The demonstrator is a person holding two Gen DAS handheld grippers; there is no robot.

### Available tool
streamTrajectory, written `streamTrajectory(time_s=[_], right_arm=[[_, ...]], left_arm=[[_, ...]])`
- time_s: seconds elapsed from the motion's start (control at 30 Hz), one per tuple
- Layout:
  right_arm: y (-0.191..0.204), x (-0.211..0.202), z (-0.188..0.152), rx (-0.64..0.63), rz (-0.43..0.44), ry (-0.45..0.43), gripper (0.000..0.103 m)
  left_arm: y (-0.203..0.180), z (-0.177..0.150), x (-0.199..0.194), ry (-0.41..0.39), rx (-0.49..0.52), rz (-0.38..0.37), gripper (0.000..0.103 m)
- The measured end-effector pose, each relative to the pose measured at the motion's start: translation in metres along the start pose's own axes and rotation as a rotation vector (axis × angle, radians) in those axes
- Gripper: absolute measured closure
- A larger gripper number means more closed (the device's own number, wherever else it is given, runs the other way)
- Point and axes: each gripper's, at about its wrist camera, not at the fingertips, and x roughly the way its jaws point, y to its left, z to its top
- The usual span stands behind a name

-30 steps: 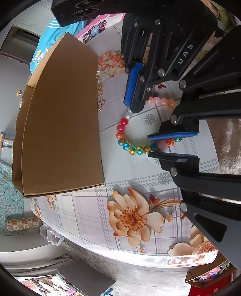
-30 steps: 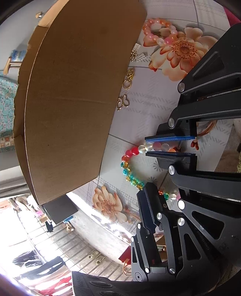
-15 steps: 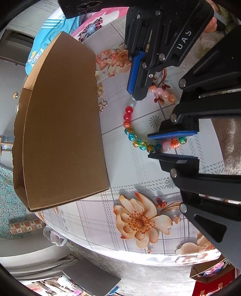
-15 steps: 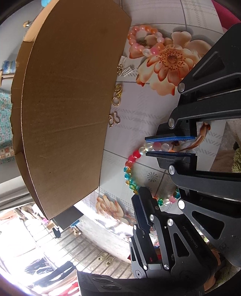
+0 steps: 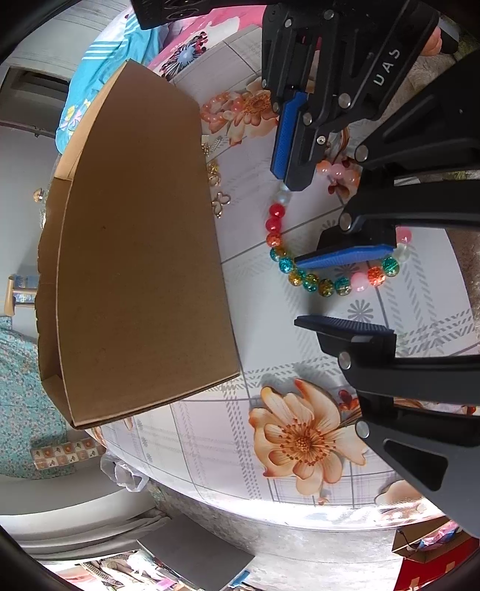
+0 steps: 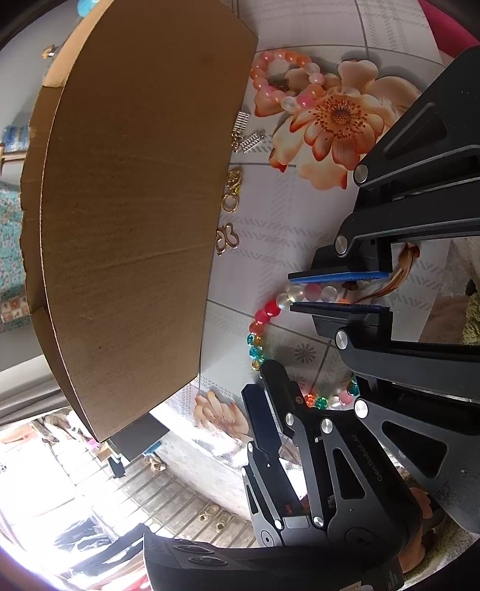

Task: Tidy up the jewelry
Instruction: 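Lift the bead bracelet with the left gripper off the table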

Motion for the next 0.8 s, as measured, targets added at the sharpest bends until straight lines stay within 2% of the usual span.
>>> streamTrajectory(time_s=[0.37,0.53,0.8], right_arm=[[0.005,-0.003,-0.001,-0.025,-0.017,-0.001,0.094],[0.011,-0.003,-0.001,-0.034,-0.026,-0.001,0.094],[0.014,0.001,-0.002,-0.037,-0.038,0.0,0.094]], left_arm=[[-0.002,-0.005,-0.002,0.007,0.067,-0.039,0.078],[-0.007,-0.007,-0.003,0.006,0.103,-0.025,0.078],[-0.01,-0.006,-0.001,-0.002,0.105,-0.015,0.093]])
